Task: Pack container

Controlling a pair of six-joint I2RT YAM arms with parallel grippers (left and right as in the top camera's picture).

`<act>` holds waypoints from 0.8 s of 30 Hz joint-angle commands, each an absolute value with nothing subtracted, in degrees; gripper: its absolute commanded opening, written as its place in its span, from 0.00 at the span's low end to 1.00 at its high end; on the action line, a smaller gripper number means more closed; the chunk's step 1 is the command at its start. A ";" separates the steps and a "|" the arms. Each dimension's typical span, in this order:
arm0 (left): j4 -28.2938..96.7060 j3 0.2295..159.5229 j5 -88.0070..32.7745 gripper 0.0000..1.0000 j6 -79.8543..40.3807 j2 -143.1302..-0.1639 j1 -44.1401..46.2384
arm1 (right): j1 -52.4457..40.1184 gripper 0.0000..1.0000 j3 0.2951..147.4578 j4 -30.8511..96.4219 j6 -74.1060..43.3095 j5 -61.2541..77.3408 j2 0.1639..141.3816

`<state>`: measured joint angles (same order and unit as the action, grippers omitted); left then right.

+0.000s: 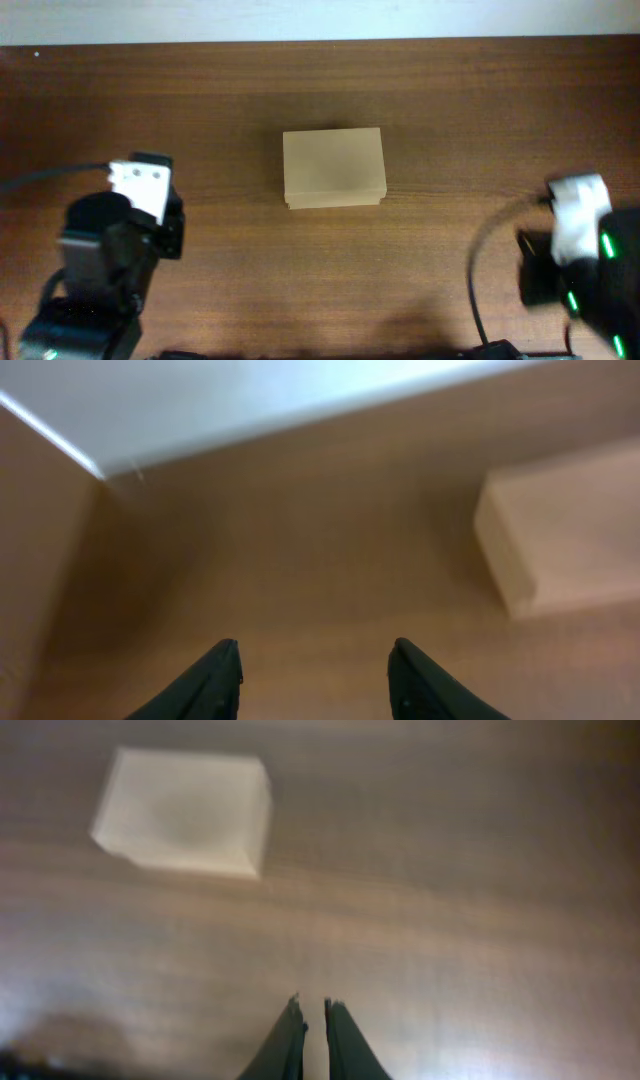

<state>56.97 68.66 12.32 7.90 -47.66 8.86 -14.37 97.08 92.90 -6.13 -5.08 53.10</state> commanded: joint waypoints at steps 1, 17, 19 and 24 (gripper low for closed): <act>56.90 60.73 12.60 0.51 2.04 -47.70 8.67 | -14.22 0.09 91.77 94.76 -11.53 -11.68 46.48; 54.08 58.76 8.80 0.99 -0.43 -58.11 5.08 | -14.22 0.99 80.90 89.36 -12.93 -14.20 42.15; 54.08 58.76 8.80 0.99 -0.43 -58.78 5.08 | -14.22 0.99 80.90 89.34 -12.93 -14.20 42.15; 54.06 58.76 8.80 0.99 -0.43 -60.10 5.08 | -14.22 0.99 80.90 89.34 -12.93 -14.20 42.15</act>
<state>54.17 58.65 9.41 0.34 -59.40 5.32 -14.37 81.14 89.65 -12.12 -12.71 42.37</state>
